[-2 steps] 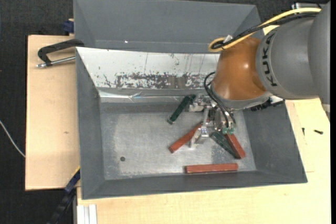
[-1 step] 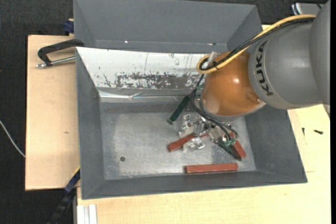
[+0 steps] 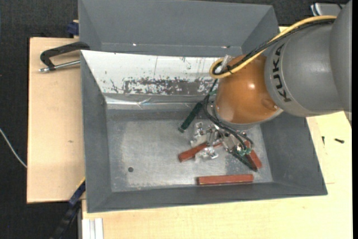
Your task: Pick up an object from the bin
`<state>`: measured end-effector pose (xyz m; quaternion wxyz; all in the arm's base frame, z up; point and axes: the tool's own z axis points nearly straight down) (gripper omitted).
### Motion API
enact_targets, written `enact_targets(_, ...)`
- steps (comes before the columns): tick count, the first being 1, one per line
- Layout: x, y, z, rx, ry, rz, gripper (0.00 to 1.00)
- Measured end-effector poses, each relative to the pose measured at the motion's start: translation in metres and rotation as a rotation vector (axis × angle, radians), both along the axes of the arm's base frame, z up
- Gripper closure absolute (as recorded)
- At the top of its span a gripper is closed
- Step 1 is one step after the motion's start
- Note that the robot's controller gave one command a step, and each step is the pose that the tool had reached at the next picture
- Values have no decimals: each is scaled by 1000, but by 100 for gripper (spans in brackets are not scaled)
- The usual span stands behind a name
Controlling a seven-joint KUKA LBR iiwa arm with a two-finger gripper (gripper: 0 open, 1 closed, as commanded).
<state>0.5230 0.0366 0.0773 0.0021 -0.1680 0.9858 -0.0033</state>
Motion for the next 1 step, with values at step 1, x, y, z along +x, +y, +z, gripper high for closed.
enact_targets(1,-6,-13,164,7,-3,-13,100)
